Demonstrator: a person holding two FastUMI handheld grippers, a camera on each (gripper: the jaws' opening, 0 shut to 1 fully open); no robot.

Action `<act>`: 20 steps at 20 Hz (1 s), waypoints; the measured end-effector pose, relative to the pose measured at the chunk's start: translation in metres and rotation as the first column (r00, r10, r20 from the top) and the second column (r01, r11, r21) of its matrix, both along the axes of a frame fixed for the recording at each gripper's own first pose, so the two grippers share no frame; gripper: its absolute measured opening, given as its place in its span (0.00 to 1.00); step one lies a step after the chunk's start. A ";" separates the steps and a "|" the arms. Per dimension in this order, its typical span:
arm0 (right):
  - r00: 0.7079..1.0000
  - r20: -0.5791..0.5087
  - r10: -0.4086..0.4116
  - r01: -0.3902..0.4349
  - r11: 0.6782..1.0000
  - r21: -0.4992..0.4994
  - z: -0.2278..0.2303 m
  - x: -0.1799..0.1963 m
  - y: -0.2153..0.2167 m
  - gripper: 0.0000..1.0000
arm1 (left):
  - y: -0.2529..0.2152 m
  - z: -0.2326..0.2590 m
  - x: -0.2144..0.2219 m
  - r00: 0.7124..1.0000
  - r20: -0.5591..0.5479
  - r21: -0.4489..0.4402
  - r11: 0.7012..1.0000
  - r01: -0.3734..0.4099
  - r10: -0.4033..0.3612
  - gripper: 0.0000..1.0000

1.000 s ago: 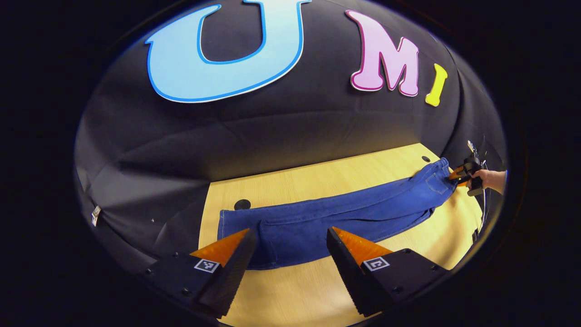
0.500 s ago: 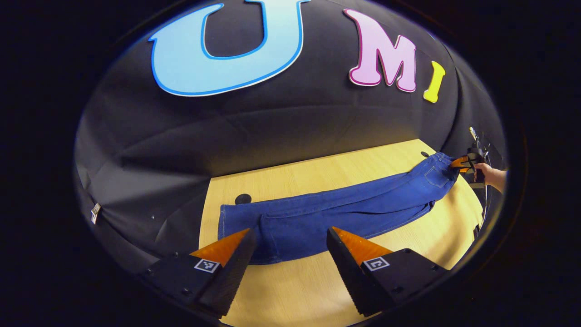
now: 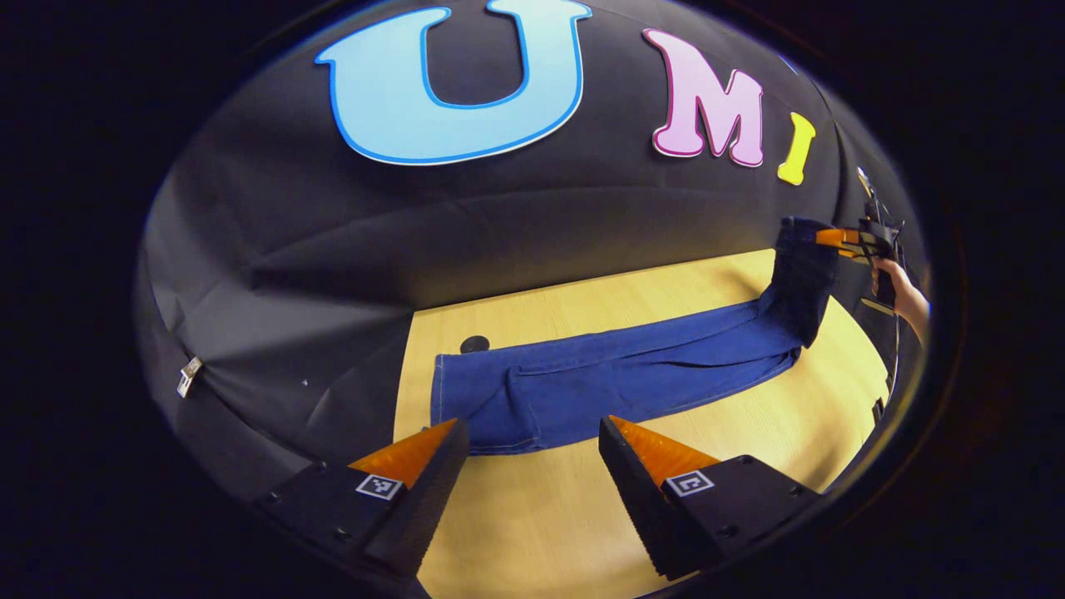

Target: Grasp the waist and the cuffs of the jeans and fold them to make the two legs overlap; first hold the waist and fold one-third of the jeans toward the cuffs, then hold the cuffs and fold the remaining one-third in the same direction to finish folding.

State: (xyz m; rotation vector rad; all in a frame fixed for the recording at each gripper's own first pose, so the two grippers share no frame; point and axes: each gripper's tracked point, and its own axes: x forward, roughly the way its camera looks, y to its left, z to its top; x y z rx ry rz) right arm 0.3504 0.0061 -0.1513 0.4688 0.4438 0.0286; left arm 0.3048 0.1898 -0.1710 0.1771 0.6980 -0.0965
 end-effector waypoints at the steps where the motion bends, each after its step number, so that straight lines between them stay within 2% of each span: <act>1: 0.999 0.021 0.037 -0.037 0.999 -0.016 0.003 -0.005 0.004 0.11 | 0.004 0.001 -0.006 1.000 0.002 -0.008 1.000 -0.008 0.008 0.99; 4: 0.985 0.049 0.167 -0.166 0.986 -0.034 -0.014 -0.025 0.027 0.11 | 0.013 -0.008 -0.025 0.999 -0.007 -0.046 0.998 -0.043 0.043 0.99; 6: 0.966 0.020 0.258 -0.257 0.966 -0.027 -0.042 -0.045 0.040 0.11 | 0.023 -0.019 -0.044 0.996 -0.025 -0.081 0.993 -0.083 0.082 0.99; 8: 0.949 -0.028 0.314 -0.315 0.949 -0.022 -0.077 -0.049 0.039 0.11 | 0.030 -0.029 -0.060 0.992 -0.052 -0.109 0.987 -0.122 0.117 0.99; 11: 0.926 -0.151 0.347 -0.355 0.934 -0.027 -0.132 -0.050 0.016 0.11 | 0.044 -0.039 -0.082 0.986 -0.075 -0.101 0.982 -0.157 0.150 0.99; 14: 0.906 -0.192 0.377 -0.388 0.922 -0.021 -0.173 -0.053 0.010 0.12 | 0.052 -0.047 -0.092 0.978 -0.101 -0.106 0.976 -0.192 0.181 0.99; 15: 0.891 -0.216 0.398 -0.406 0.914 0.009 -0.181 -0.056 0.002 0.27 | 0.052 -0.049 -0.090 0.976 -0.107 -0.112 0.973 -0.201 0.189 0.98; 16: 0.875 -0.235 0.423 -0.425 0.904 0.042 -0.189 -0.058 -0.001 0.23 | 0.051 -0.053 -0.088 0.974 -0.115 -0.119 0.971 -0.208 0.194 0.98; 17: 0.864 -0.237 0.445 -0.441 0.895 0.070 -0.194 -0.058 0.000 0.26 | 0.050 -0.056 -0.084 0.973 -0.125 -0.123 0.970 -0.212 0.196 0.98; 18: 0.851 -0.226 0.474 -0.461 0.880 0.110 -0.191 -0.058 0.000 0.20 | 0.049 -0.062 -0.080 0.971 -0.137 -0.124 0.969 -0.212 0.195 0.98; 20: 0.805 -0.218 0.553 -0.518 0.832 0.198 -0.195 -0.061 -0.007 0.60 | 0.052 -0.081 -0.072 0.953 -0.212 -0.118 0.962 -0.245 0.216 0.98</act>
